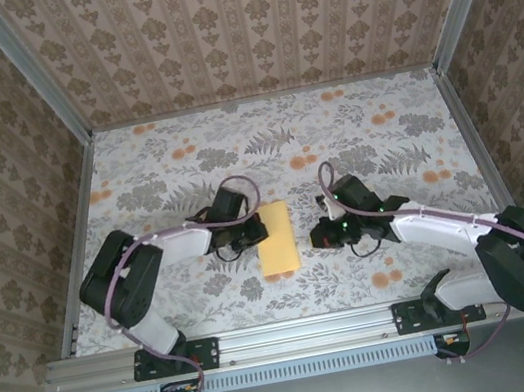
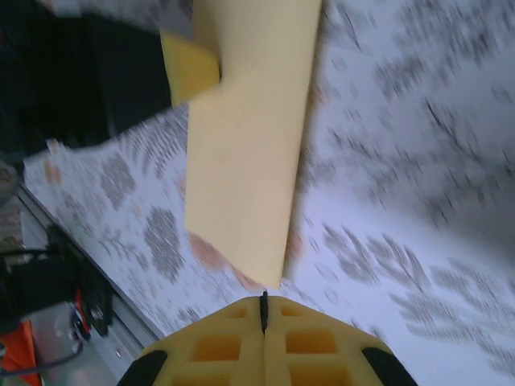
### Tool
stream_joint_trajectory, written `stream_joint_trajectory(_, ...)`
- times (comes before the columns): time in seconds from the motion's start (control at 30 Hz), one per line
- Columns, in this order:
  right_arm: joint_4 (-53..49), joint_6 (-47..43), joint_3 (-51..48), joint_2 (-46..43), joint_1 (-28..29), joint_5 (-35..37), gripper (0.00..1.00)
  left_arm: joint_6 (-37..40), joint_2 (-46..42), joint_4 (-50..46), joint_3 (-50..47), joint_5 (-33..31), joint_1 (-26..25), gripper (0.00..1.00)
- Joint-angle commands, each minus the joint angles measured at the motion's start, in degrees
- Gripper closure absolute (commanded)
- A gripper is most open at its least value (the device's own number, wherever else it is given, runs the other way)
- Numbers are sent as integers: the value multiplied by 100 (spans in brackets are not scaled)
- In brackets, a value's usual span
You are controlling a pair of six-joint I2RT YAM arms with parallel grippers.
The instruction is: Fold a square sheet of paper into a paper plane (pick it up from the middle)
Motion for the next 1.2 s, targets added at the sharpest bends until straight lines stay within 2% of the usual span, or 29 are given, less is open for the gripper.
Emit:
stream_joint_trajectory(0.0,227,114,484,794,-27,130,100,-297,-390,-1377,-422,-1222,83,100)
stream_joint_trajectory(0.1,611,301,972,1582,21,-150,100,-395,-882,-1278,-674,-1286,96,99)
stream_joint_trajectory(0.23,846,514,1547,2335,337,-346,100,-165,-1237,-1206,-631,-981,150,88)
stream_joint_trajectory(0.33,906,652,1755,2587,551,-343,100,44,-1405,-1073,-504,-675,217,81)
stream_joint_trajectory(0.47,1126,912,1775,2806,720,-365,100,131,-1404,-789,-395,-212,431,76)
stream_joint_trajectory(0.63,1059,1003,1930,3046,833,-367,100,126,-1065,-331,-327,348,705,76)
stream_joint_trajectory(0.77,826,940,2109,3240,860,-369,100,174,-715,-48,-187,798,791,80)
stream_joint_trajectory(1.03,40,409,2559,3552,837,-98,100,335,-112,142,158,1141,801,87)
stream_joint_trajectory(1.17,-41,203,2672,3588,834,-109,100,344,165,195,313,1191,798,90)
